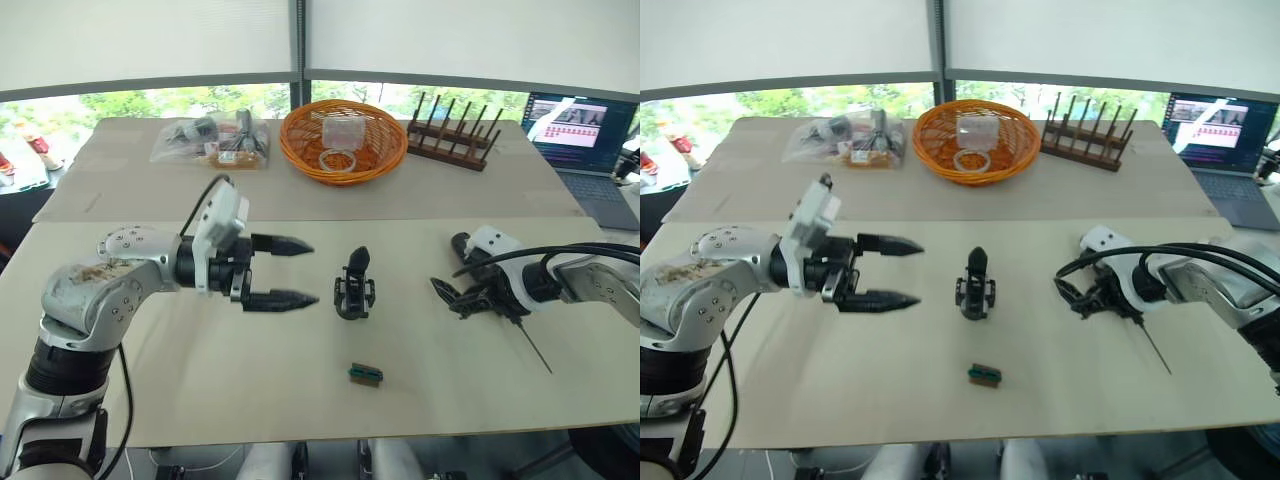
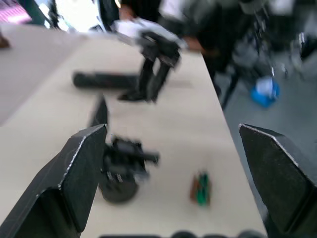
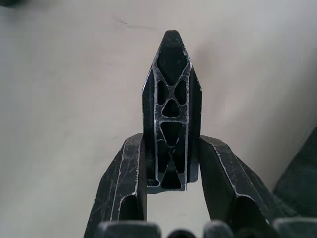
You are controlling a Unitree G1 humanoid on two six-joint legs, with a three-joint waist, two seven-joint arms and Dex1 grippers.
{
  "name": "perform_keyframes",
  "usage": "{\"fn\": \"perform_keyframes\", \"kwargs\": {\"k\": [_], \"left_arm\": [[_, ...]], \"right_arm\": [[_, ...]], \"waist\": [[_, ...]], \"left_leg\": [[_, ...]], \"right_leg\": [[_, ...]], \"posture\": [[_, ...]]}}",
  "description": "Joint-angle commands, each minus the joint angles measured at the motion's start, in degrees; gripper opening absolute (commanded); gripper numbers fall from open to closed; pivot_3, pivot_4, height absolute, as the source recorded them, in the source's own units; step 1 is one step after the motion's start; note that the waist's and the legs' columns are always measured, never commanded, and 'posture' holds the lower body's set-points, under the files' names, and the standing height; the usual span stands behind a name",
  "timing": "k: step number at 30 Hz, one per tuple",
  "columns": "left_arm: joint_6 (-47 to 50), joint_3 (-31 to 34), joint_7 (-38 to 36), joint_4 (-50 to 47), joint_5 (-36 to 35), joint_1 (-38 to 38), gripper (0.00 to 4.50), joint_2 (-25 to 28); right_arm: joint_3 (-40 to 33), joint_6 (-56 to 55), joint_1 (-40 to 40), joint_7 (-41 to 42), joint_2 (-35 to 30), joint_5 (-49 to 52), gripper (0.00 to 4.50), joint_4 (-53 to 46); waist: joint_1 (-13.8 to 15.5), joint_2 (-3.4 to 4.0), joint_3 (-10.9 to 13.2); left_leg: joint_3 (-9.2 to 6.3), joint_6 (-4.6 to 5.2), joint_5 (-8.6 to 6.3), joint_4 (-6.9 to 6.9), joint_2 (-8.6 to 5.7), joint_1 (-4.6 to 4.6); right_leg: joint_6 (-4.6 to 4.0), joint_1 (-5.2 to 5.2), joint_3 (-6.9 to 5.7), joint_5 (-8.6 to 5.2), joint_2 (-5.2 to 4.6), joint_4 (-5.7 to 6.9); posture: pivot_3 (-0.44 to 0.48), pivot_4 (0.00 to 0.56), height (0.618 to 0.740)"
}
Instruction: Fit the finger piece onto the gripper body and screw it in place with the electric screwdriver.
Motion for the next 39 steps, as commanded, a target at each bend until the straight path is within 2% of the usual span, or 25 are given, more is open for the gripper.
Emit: {"fn": "perform_keyframes", "kwargs": {"k": [1,4,6,9,15,18,21,32,34,38,39], "left_arm": [[6.41,5.0,12.52,0.63,-7.0,-3.23,4.5,-5.18],[8.96,8.31,26.18,4.96,-10.88,-7.1,4.5,-14.07],[9.54,9.91,31.57,6.88,-11.94,-8.49,4.5,-17.5],[10.53,11.27,34.77,8.03,-14.44,-9.39,4.5,-19.73],[7.51,10.69,38.8,7.92,-14.21,-9.69,4.5,-22.94],[7.29,11.63,39.79,8.02,-15.97,-9.6,3.64,-24.21],[8.07,11.2,41.36,7.36,-16.74,-8.97,2.19,-24.66],[6.2,11.02,45.04,8.79,-17.65,-10.38,2.18,-26.99],[5.62,11.25,45.52,9.24,-17.86,-10.67,1.64,-27.56],[5.35,10.57,44.96,8.63,-17.59,-10.51,0.02,-27.47],[5.29,10.37,44.98,8.62,-17.38,-10.49,0.0,-27.44]], "right_arm": [[-10.71,-10.36,2.29,-1.52,2.14,-5.03,1.1,-4.34],[-17.15,-12.49,1.19,-7.37,9.36,-6.41,1.1,-8.69],[-19.16,-12.82,-1.15,-11.72,15.4,-7.82,1.1,-10.54],[-19.13,-11.35,-4.12,-15.89,22.87,-9.64,1.1,-14.07],[-18.17,-11.93,-3.49,-18.05,30.84,-13.32,1.1,-17.0],[-17.64,-12.03,-2.64,-17.24,32.22,-14.68,1.1,-18.48],[-17.39,-12.08,-2.87,-15.94,32.61,-15.71,1.1,-19.47],[-17.65,-10.22,-3.02,-13.32,33.91,-16.44,1.1,-22.36],[-17.96,-9.86,-2.75,-13.5,34.37,-16.56,1.1,-22.55],[-18.82,-9.76,-2.0,-14.7,35.48,-17.39,1.1,-22.6],[-18.9,-9.86,-1.86,-14.92,35.67,-17.76,1.1,-22.64]], "waist": [[0.03,-0.01,0.01],[0.35,-0.02,0.01],[0.49,-0.03,0.01],[0.5,-0.03,0.01],[0.94,-0.03,0.01],[0.83,-0.03,0.01],[0.61,-0.03,0.01],[0.61,-0.03,0.01],[0.61,-0.03,0.01],[0.58,-0.03,0.01],[0.57,-0.03,0.01]], "left_leg": [[0.0,-0.01,0.0,0.02,-0.01,0.02],[0.0,-0.14,0.07,0.02,-0.02,0.09],[-0.01,-0.28,0.15,0.02,0.0,0.1],[0.0,-0.51,0.29,-0.1,0.01,0.15],[-0.01,-0.65,0.42,-0.29,-0.11,0.23],[-0.01,-0.6,0.44,-0.27,-0.21,0.23],[-0.01,-0.6,0.44,-0.29,-0.19,0.26],[0.0,-0.61,0.46,-0.29,-0.18,0.28],[0.0,-0.61,0.46,-0.29,-0.18,0.29],[0.0,-0.61,0.46,-0.3,-0.17,0.3],[0.0,-0.61,0.46,-0.3,-0.16,0.3]], "right_leg": [[0.04,0.0,0.06,0.02,-0.06,0.03],[0.02,0.01,0.11,0.07,-0.07,0.09],[-0.06,0.0,0.1,0.18,-0.03,0.09],[-0.23,-0.05,0.12,0.31,0.01,0.14],[-0.33,0.0,0.01,0.36,0.07,0.12],[-0.27,0.03,0.02,0.4,0.01,0.08],[-0.28,0.02,0.02,0.4,0.06,0.1],[-0.3,0.04,0.03,0.4,0.11,0.1],[-0.3,0.05,0.03,0.4,0.11,0.1],[-0.31,0.05,0.04,0.4,0.12,0.11],[-0.31,0.04,0.04,0.4,0.13,0.11]], "posture": [[0.0,0.15,0.74],[0.0,0.15,0.74],[0.0,0.15,0.74],[0.0,0.15,0.74],[0.0,0.15,0.74],[0.0,0.15,0.74],[0.0,0.15,0.74],[0.0,0.15,0.74],[0.0,0.15,0.74],[0.0,0.15,0.74],[0.0,0.15,0.74]]}}
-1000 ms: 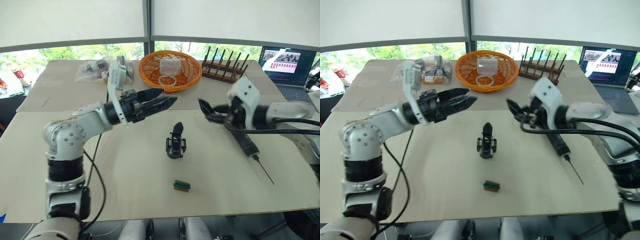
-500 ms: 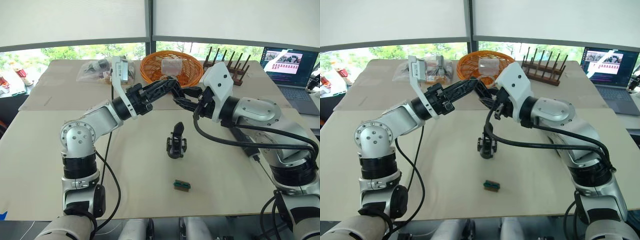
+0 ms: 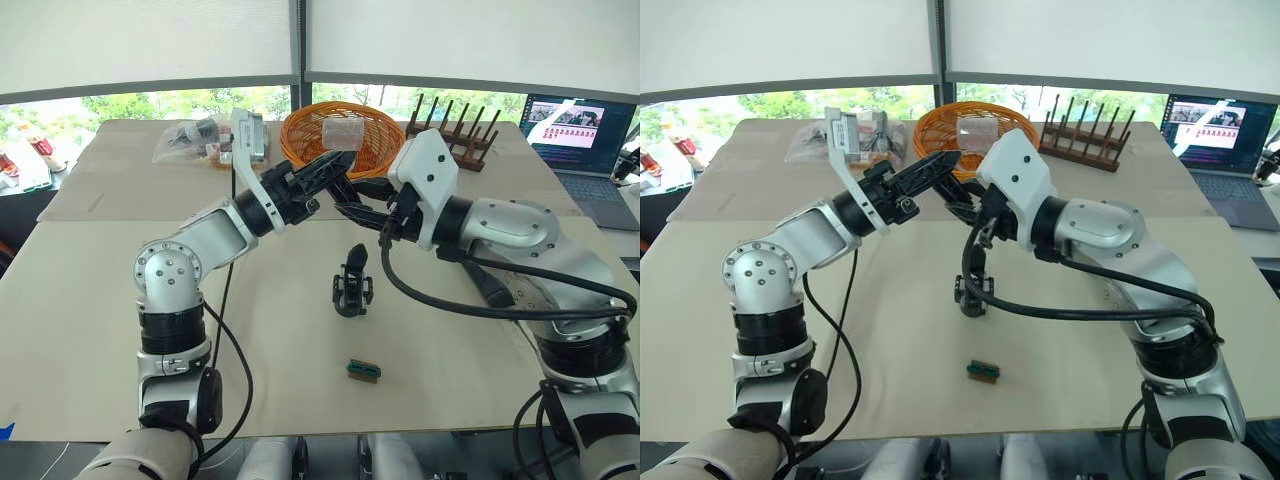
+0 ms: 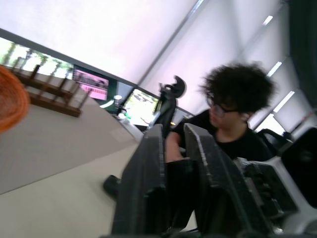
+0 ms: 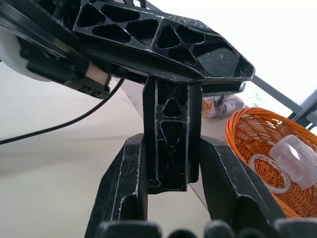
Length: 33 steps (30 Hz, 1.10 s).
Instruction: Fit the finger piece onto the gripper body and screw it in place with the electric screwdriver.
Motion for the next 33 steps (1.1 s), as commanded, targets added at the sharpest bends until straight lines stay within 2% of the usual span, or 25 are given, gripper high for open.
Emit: {"fn": "perform_keyframes", "kwargs": {"k": [1,4,6,9,11,15,17,19,22,27,28,31,33], "left_arm": [[-1.29,-0.3,-0.73,-1.4,-0.47,-1.17,0.0,-0.07],[-1.6,-0.77,-1.13,-1.07,0.07,-1.43,0.0,0.12],[-1.49,-1.97,-3.81,-0.39,1.34,-2.35,0.0,1.6],[-1.02,-5.4,-12.65,0.56,4.18,-4.03,0.0,6.42],[-0.84,-8.07,-21.34,1.19,5.65,-5.09,0.0,10.75],[-2.36,-15.1,-41.97,2.91,10.06,-7.19,0.0,20.07],[-2.48,-17.76,-49.7,5.31,11.9,-8.65,0.0,23.17],[-2.96,-19.26,-54.27,7.83,13.72,-10.11,0.0,24.35],[-4.8,-20.13,-57.72,10.78,16.71,-12.0,0.0,24.03],[-4.06,-18.04,-57.4,14.62,17.67,-15.07,0.0,21.31],[-4.0,-17.91,-57.59,14.39,17.82,-15.04,0.0,21.23],[-3.85,-17.72,-58.24,13.77,18.13,-14.62,0.0,21.32],[-3.57,-17.63,-58.63,13.22,18.05,-14.27,0.0,21.44]], "right_arm": [[-2.36,-0.94,0.3,-1.7,0.84,-1.77,1.1,-2.04],[-2.56,-1.85,1.36,-1.08,0.62,-2.71,1.1,-2.76],[-3.61,-2.31,2.42,2.22,-1.45,-1.59,2.14,-3.26],[-7.6,0.25,1.51,8.45,-4.04,4.66,3.09,-2.59],[-10.58,4.85,-0.45,13.74,-5.99,11.78,3.8,-0.45],[-13.77,17.85,-6.47,23.44,-8.81,27.03,3.8,7.76],[-12.45,21.64,-8.37,26.84,-9.19,30.41,3.8,10.79],[-10.8,23.46,-10.09,27.1,-7.76,30.92,3.8,13.5],[-8.9,25.2,-13.41,25.53,-4.3,30.56,3.8,16.93],[-6.49,24.61,-16.18,23.84,0.22,28.59,3.8,18.57],[-6.44,24.47,-16.07,23.68,0.52,28.37,3.26,18.39],[-5.8,22.68,-15.5,24.23,0.79,26.85,2.31,17.38],[-5.74,21.68,-15.5,24.12,1.22,25.93,2.31,17.21]], "waist": [[-0.01,0.0,0.0],[0.07,0.0,0.0],[0.12,0.0,0.0],[-0.01,0.0,0.0],[-0.07,0.0,0.0],[-0.6,0.0,0.0],[-0.65,0.0,0.01],[-0.63,0.0,0.01],[-0.63,0.0,0.01],[-0.4,0.0,0.0],[-0.38,0.0,0.0],[-0.36,0.0,0.0],[-0.4,0.0,0.0]], "left_leg": [[0.0,0.0,0.0,-0.02,0.0,0.0],[0.0,0.0,0.0,-0.02,-0.02,-0.01],[0.0,0.0,0.0,0.0,-0.04,-0.02],[0.01,0.03,0.01,0.0,-0.07,-0.03],[0.02,0.04,0.01,-0.01,-0.05,-0.02],[0.04,0.08,0.0,-0.08,0.04,0.03],[0.05,0.12,-0.02,-0.1,0.08,0.03],[0.05,0.17,-0.05,-0.09,0.1,0.01],[0.05,0.32,-0.13,-0.06,0.07,-0.04],[0.03,0.32,-0.13,-0.04,0.08,-0.24],[0.02,0.32,-0.13,-0.03,0.09,-0.29],[0.02,0.36,-0.15,-0.02,0.0,-0.45],[0.03,0.39,-0.17,-0.03,-0.03,-0.46]], "right_leg": [[0.0,0.0,0.0,0.0,0.0,-0.01],[0.0,0.0,0.0,0.0,-0.01,-0.01],[0.0,0.01,-0.01,0.0,-0.02,-0.02],[0.01,0.02,-0.05,0.0,-0.01,-0.04],[0.0,0.01,-0.04,0.0,0.01,-0.04],[-0.03,0.05,-0.03,-0.02,0.09,-0.09],[-0.06,0.04,-0.03,-0.04,0.11,-0.09],[-0.07,0.04,-0.03,-0.05,0.09,-0.09],[-0.05,-0.02,0.02,-0.04,-0.01,-0.07],[-0.01,-0.15,-0.04,-0.02,-0.03,0.02],[0.0,-0.16,-0.07,-0.01,-0.02,0.04],[0.05,-0.3,-0.08,0.0,-0.05,0.02],[0.08,-0.32,-0.11,-0.01,-0.05,-0.01]], "posture": [[0.0,0.15,0.74],[0.0,0.15,0.74],[0.0,0.15,0.74],[0.0,0.15,0.74],[0.0,0.15,0.74],[0.0,0.15,0.74],[0.0,0.15,0.74],[0.0,0.15,0.74],[0.0,0.15,0.74],[0.0,0.15,0.74],[0.0,0.15,0.74],[0.0,0.15,0.74],[0.0,0.15,0.74]]}}
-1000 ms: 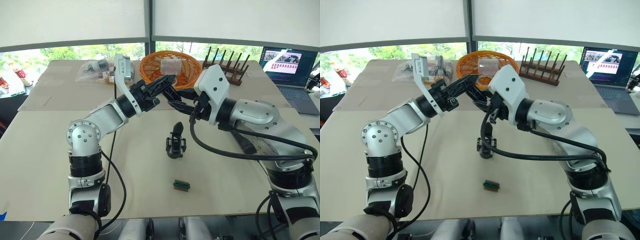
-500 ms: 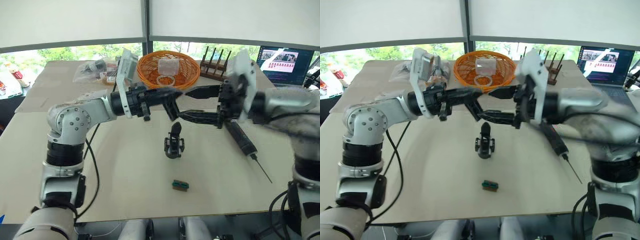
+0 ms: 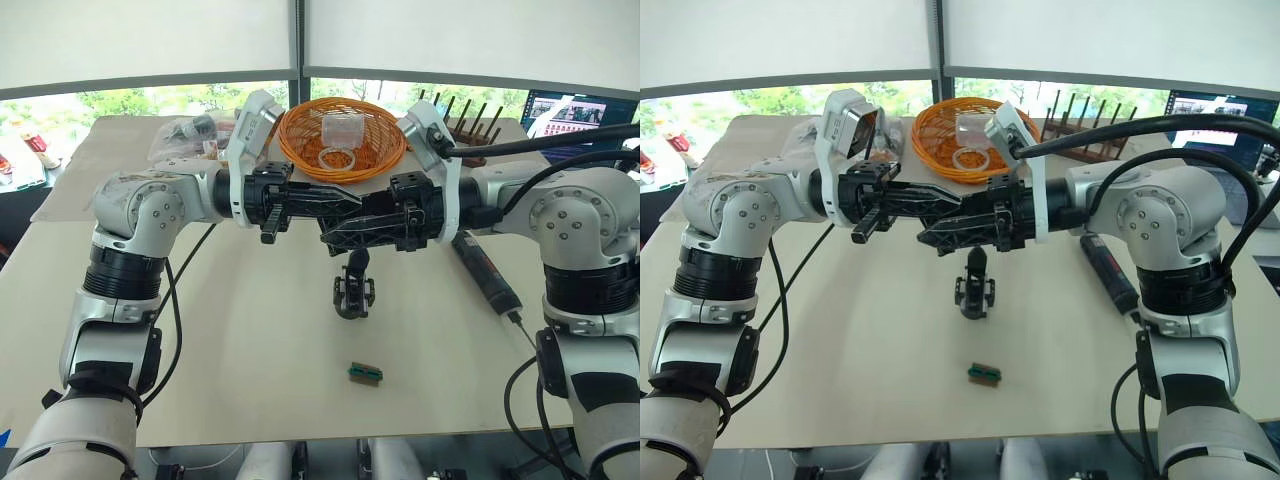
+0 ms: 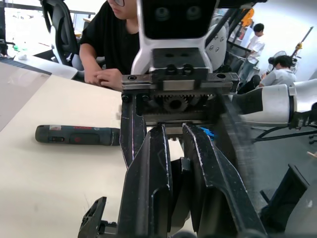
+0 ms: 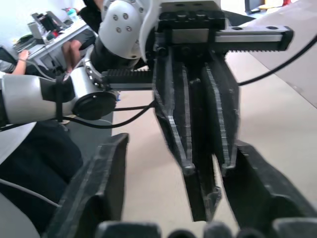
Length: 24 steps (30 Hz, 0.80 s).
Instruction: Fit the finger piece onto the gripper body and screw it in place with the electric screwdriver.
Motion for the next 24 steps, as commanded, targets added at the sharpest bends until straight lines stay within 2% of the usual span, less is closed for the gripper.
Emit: {"fn": "perform_keyframes", "kwargs": {"k": [1,3,7,8,20,21,22,23,24], "left_arm": [[0.02,1.75,-0.55,-1.69,0.33,-0.41,0.0,0.22],[0.11,1.83,-0.68,-1.94,0.43,-0.37,0.0,0.09],[-0.09,1.73,-1.0,-1.37,0.96,-0.51,0.0,-0.2],[-0.1,1.72,-1.06,-1.21,1.06,-0.57,0.0,-0.27],[5.3,5.38,1.16,2.8,-1.22,-3.27,0.0,-2.54],[5.49,5.55,1.26,2.88,-1.17,-3.35,0.0,-2.65],[5.63,5.66,1.33,2.92,-1.12,-3.4,0.0,-2.71],[5.37,5.53,1.27,2.61,-0.81,-3.2,0.0,-2.69],[5.29,5.49,1.27,2.29,-0.7,-3.06,0.0,-2.69]], "right_arm": [[-0.59,-2.84,-0.68,0.67,0.52,-0.81,2.31,-1.94],[-0.51,-3.54,-0.66,1.12,0.45,-1.37,2.31,-2.04],[0.38,-5.32,-0.52,3.21,-0.35,-2.74,1.17,-2.39],[0.38,-5.45,-0.54,3.41,-0.34,-2.91,1.08,-2.29],[0.09,-8.91,2.54,3.98,-1.1,-4.79,1.08,-5.35],[-0.03,-9.27,2.8,3.89,-1.05,-4.86,0.94,-5.71],[-0.11,-9.53,2.98,3.84,-1.01,-4.91,0.54,-5.95],[-0.42,-9.25,3.05,3.16,-0.84,-4.77,0.35,-6.0],[-1.24,-7.11,2.83,2.32,-0.63,-3.29,0.85,-5.6]], "waist": [[-0.07,0.0,0.0],[-0.09,0.0,0.0],[-0.15,0.0,0.0],[-0.17,0.0,0.0],[-0.2,0.0,0.0],[-0.25,0.0,0.0],[-0.29,0.0,0.0],[-0.31,0.0,0.0],[-0.33,0.0,0.0]], "left_leg": [[0.0,0.0,0.0,-0.01,0.0,0.0],[0.0,0.0,0.0,-0.02,-0.01,-0.02],[0.02,-0.01,0.01,0.02,0.0,-0.01],[0.02,-0.02,0.01,0.03,0.0,0.01],[0.01,-0.03,0.02,0.05,0.01,0.08],[0.01,-0.03,0.02,0.05,0.01,0.06],[0.01,-0.03,0.02,0.05,0.01,0.04],[0.02,-0.03,0.02,0.05,0.01,0.06],[0.02,-0.03,0.02,0.04,0.02,0.07]], "right_leg": [[0.02,-0.01,-0.01,-0.01,0.0,-0.01],[0.04,-0.02,-0.04,-0.03,0.01,-0.03],[0.06,0.02,-0.04,-0.04,0.01,-0.03],[0.07,0.05,-0.04,-0.05,0.01,-0.04],[0.07,0.11,-0.03,-0.04,0.01,0.03],[0.07,0.07,-0.03,-0.04,0.01,0.04],[0.07,0.06,-0.03,-0.04,0.02,0.03],[0.07,0.07,-0.02,-0.05,0.02,0.03],[0.07,0.09,-0.03,-0.05,0.02,0.03]], "posture": [[0.0,0.15,0.74],[0.0,0.15,0.74],[0.0,0.15,0.74],[0.0,0.15,0.74],[0.0,0.15,0.74],[0.0,0.15,0.74],[0.0,0.15,0.74],[0.0,0.15,0.74],[0.0,0.15,0.74]]}}
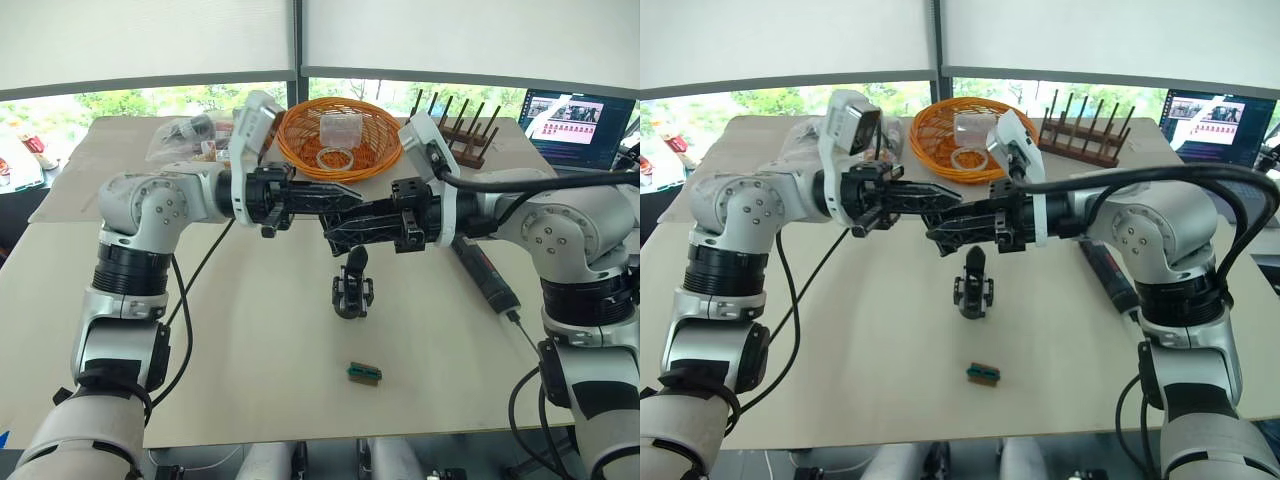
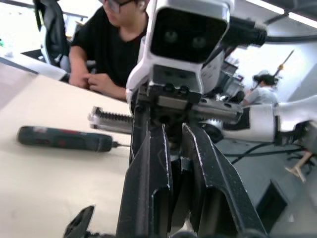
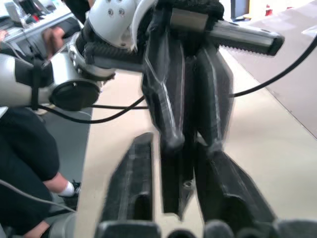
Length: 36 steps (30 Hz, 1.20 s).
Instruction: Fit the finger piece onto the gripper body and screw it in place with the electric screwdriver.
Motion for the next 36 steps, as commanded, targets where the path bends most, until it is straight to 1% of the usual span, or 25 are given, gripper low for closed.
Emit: {"fn": "perform_keyframes", "kwargs": {"k": [1,5,9,10,11,12,16,17,24,28,32,34,36], "left_arm": [[-0.34,2.33,0.78,-1.01,-0.12,-1.25,0.0,0.07],[-0.08,2.47,1.05,-1.67,-0.43,-1.17,0.0,-0.11],[0.05,2.44,1.11,-2.51,-0.53,-0.85,0.0,-0.26],[0.02,2.37,1.05,-2.69,-0.52,-0.78,0.0,-0.25],[0.04,2.35,1.02,-2.87,-0.54,-0.72,0.0,-0.26],[0.05,2.32,0.99,-2.96,-0.53,-0.71,0.0,-0.27],[-0.11,2.06,0.57,-3.79,-0.32,-0.31,0.0,-0.09],[-0.16,1.93,0.39,-4.0,-0.24,-0.19,0.0,0.0],[-1.3,0.67,-1.56,-4.95,0.9,0.24,0.0,0.84],[-2.27,-0.49,-3.25,-5.57,2.07,0.82,0.0,1.4],[-3.05,-0.92,-4.15,-5.67,2.93,1.05,0.0,1.3],[-3.81,-1.21,-4.51,-5.46,3.59,0.91,0.0,1.07],[-4.52,-1.41,-4.69,-5.37,4.18,0.81,0.0,0.79]], "right_arm": [[-2.42,2.46,-0.46,-0.58,0.18,3.23,1.41,-2.63],[-2.42,1.05,-0.57,-0.41,-0.02,2.69,2.72,-3.16],[-3.3,2.06,-1.61,-1.09,0.94,3.99,2.72,-1.94],[-3.2,2.03,-1.81,-1.2,1.12,3.86,2.28,-1.74],[-3.08,1.88,-1.93,-1.25,1.28,3.75,2.12,-1.6],[-2.99,1.78,-2.05,-1.3,1.38,3.7,1.85,-1.47],[-3.09,1.98,-2.71,-2.0,2.12,3.96,0.47,-0.62],[-3.04,1.93,-2.8,-1.98,2.17,3.9,0.37,-0.53],[-0.7,-0.77,-1.94,1.21,0.62,1.12,0.37,-1.93],[-0.9,-0.26,-2.12,1.23,0.93,1.32,0.37,-2.17],[-1.74,1.55,-2.62,-0.84,1.79,2.28,0.37,-1.77],[-1.9,1.81,-2.79,-1.4,2.08,2.23,1.41,-1.5],[-1.81,1.48,-2.67,-1.46,2.2,1.88,2.06,-1.65]], "waist": [[-0.04,0.0,0.0],[-0.03,0.0,0.0],[-0.01,0.0,0.0],[0.0,0.0,0.0],[-0.01,0.0,0.0],[-0.01,0.0,0.0],[-0.08,0.0,0.0],[-0.11,0.0,0.0],[-0.11,0.0,0.0],[-0.16,0.0,0.0],[-0.17,0.0,0.0],[-0.13,0.0,0.0],[-0.07,0.0,0.0]], "left_leg": [[0.0,0.0,0.0,0.0,0.0,0.0],[0.0,0.0,0.0,0.01,0.0,0.0],[0.0,-0.01,0.0,0.02,0.0,0.01],[0.0,0.0,0.0,0.02,0.0,0.01],[0.0,-0.01,0.0,0.01,0.0,0.01],[0.0,-0.01,0.0,0.01,0.0,0.01],[0.0,-0.01,0.0,0.0,0.0,0.01],[0.0,-0.01,0.0,0.0,0.0,0.01],[0.0,-0.02,0.01,0.01,-0.02,0.01],[0.0,-0.02,0.01,0.01,-0.01,0.02],[0.0,-0.02,0.01,0.01,-0.01,0.01],[0.0,-0.02,0.01,0.01,-0.01,0.02],[0.0,-0.02,0.01,0.02,-0.01,0.01]], "right_leg": [[0.0,0.0,0.01,0.0,0.0,0.0],[0.0,0.0,0.01,0.0,-0.01,0.01],[0.0,0.01,0.01,0.0,-0.01,0.01],[0.0,0.01,0.01,0.0,-0.01,0.01],[0.0,0.01,0.01,0.0,-0.02,0.01],[-0.01,0.01,0.01,0.0,-0.01,0.01],[-0.01,0.0,0.01,0.0,-0.01,0.01],[-0.01,0.0,0.01,0.0,-0.01,0.01],[0.0,0.01,0.01,0.0,-0.01,0.01],[-0.01,0.0,0.01,0.0,0.0,0.01],[-0.01,0.01,0.01,0.0,-0.01,0.02],[-0.01,0.01,0.01,0.0,-0.01,0.02],[-0.01,0.01,0.0,0.0,-0.01,0.02]], "posture": [[0.0,0.15,0.74],[0.0,0.15,0.74],[0.0,0.15,0.74],[0.0,0.15,0.74],[0.0,0.15,0.74],[0.0,0.15,0.74],[0.0,0.15,0.74],[0.0,0.15,0.74],[0.0,0.15,0.74],[0.0,0.15,0.74],[0.0,0.15,0.74],[0.0,0.15,0.74],[0.0,0.15,0.74]]}}
